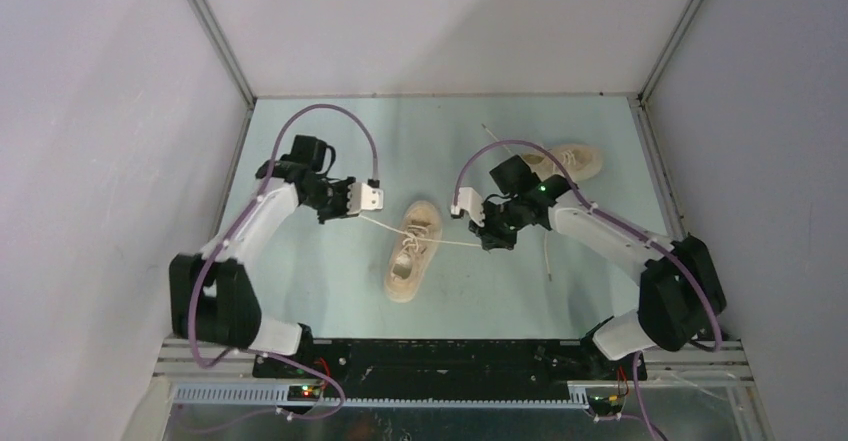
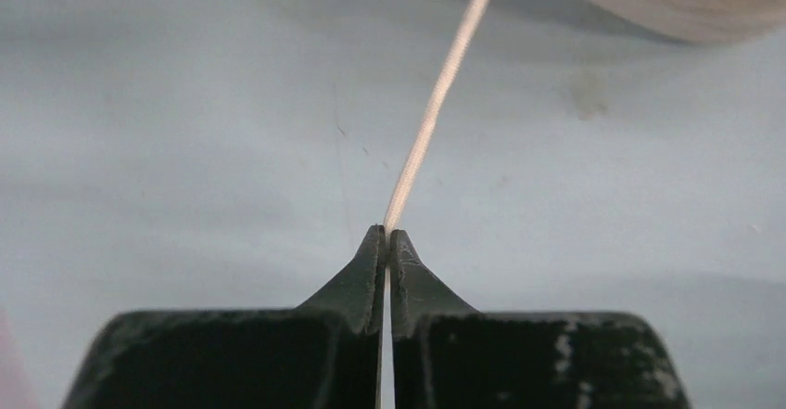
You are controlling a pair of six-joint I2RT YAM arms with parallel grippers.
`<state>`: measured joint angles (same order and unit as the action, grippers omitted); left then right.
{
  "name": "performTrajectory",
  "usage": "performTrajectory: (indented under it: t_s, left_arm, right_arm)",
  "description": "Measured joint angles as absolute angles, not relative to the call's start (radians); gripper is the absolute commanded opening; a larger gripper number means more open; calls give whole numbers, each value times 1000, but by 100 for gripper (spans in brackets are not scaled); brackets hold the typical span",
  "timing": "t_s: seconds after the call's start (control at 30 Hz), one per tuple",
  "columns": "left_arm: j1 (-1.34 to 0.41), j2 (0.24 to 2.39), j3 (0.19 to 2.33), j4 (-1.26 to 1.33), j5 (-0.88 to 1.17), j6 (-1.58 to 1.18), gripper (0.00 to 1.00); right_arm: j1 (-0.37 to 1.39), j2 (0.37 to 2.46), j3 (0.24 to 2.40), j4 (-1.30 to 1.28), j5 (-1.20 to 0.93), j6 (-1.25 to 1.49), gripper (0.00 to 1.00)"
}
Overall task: Tie the shoes
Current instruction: Tie the shoelace on the shoe.
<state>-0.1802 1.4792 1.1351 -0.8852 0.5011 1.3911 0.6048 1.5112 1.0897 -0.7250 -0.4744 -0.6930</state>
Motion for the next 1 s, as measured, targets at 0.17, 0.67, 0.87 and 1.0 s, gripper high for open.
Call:
performTrajectory:
  t_s: [0.17, 0.67, 0.87, 1.0]
  left_arm:
    - [-163, 1233, 971, -875, 413, 1367, 0]
    - [-162, 1185, 804, -531, 62, 1049, 0]
    - [-165, 1248, 865, -543, 91, 904, 0]
    - [-205, 1281, 938, -630, 184, 831, 0]
  right_arm:
    - [590, 1393, 984, -751, -452, -714, 0]
    - [403, 1345, 795, -714, -316, -759, 0]
    - [357, 1344, 795, -655, -306, -707, 0]
    - [350, 1325, 800, -677, -342, -692, 6]
